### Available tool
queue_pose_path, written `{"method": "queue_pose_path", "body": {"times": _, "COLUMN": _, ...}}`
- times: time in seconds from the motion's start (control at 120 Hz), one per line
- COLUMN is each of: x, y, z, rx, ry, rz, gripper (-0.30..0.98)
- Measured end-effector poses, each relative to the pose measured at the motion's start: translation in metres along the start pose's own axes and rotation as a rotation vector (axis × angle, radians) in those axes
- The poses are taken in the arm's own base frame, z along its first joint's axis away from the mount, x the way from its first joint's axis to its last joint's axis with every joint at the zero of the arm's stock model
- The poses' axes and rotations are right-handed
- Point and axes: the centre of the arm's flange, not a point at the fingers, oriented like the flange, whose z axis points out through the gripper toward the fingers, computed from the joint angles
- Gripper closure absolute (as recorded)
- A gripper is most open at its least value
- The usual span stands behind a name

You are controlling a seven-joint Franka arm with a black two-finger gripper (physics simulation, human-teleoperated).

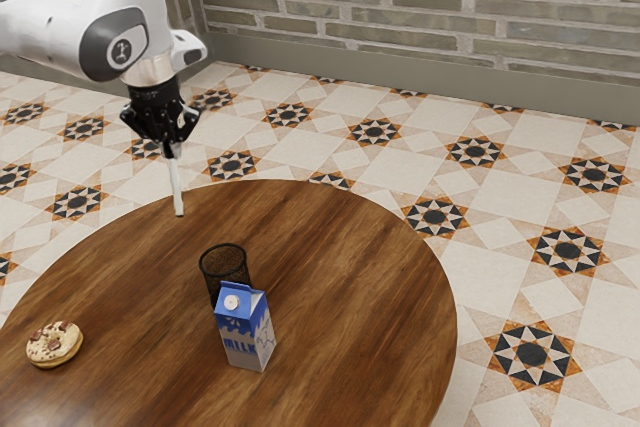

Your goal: Take the marker out of the pen holder and place it to the left of the pen holder.

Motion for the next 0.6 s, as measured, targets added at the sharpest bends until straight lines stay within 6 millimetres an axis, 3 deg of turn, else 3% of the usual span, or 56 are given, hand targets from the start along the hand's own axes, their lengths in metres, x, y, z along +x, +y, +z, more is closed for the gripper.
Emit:
{"method": "queue_pose_path", "body": {"times": 0.083, "x": 0.007, "y": -0.011, "z": 0.021, "rx": 0.086, "ry": -0.077, "rz": -0.009, "gripper": 0.79}}
{"method": "queue_pose_path", "body": {"times": 0.233, "x": 0.031, "y": -0.048, "z": 0.088, "rx": 0.251, "ry": -0.256, "rz": -0.072, "gripper": 0.79}}
{"method": "queue_pose_path", "body": {"times": 0.458, "x": 0.044, "y": -0.035, "z": 0.174, "rx": 0.416, "ry": -0.461, "rz": -0.049, "gripper": 0.79}}
{"method": "queue_pose_path", "body": {"times": 0.6, "x": 0.041, "y": -0.028, "z": 0.203, "rx": 0.457, "ry": -0.540, "rz": -0.027, "gripper": 0.79}}
